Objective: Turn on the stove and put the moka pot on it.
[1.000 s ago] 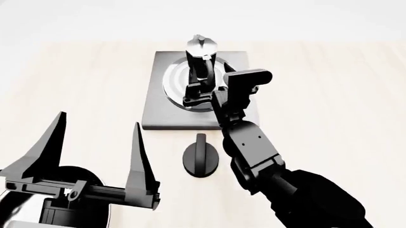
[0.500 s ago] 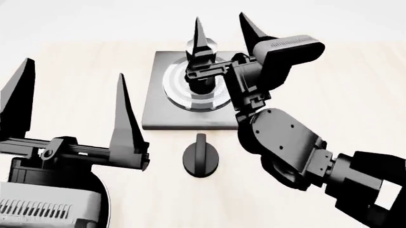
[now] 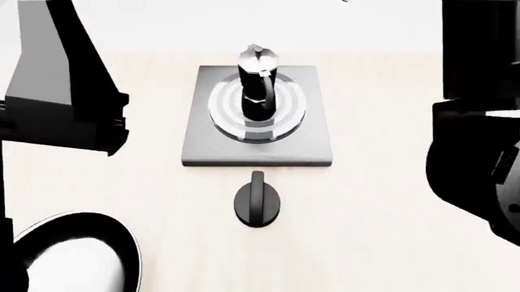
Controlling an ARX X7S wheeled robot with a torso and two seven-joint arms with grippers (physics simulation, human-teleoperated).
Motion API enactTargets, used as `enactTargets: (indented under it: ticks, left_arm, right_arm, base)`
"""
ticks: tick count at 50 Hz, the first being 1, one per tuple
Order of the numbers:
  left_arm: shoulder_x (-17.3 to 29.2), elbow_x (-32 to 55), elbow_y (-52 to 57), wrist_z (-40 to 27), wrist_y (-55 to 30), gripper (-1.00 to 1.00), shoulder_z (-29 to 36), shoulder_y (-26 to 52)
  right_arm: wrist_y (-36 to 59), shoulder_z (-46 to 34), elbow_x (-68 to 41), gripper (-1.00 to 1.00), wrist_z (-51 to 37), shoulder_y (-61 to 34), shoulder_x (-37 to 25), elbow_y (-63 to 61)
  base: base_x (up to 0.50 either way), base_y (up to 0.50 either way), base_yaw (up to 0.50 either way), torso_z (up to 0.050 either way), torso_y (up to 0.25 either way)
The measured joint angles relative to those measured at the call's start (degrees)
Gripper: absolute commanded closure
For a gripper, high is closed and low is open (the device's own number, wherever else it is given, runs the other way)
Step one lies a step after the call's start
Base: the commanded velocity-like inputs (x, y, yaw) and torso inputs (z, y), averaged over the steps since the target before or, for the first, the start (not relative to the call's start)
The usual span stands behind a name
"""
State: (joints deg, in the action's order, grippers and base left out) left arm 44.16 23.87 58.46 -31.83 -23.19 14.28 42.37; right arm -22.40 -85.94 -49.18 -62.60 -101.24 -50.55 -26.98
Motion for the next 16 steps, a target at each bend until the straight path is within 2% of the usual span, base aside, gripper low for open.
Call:
enactTargets:
  ticks: [8,16]
  left_arm:
    - [10.3,4.5,0.8,-9.6,5.2,-1.0,5.9,4.3]
    - [17.8,7.1,1.2,-16.5,9.7,-1.0,12.1,8.0]
  right_arm:
    - [5.0,1.0,0.6,-1.0,-3.2,-4.2,-7.0,-8.4]
    - [8.3,2.2,0.0,-1.0,-4.6,-7.3,-13.1,-14.6]
  base:
    - [0.0,0.0,0.0,0.0,0.0]
    - [0.0,0.0,0.0,0.0,0.0]
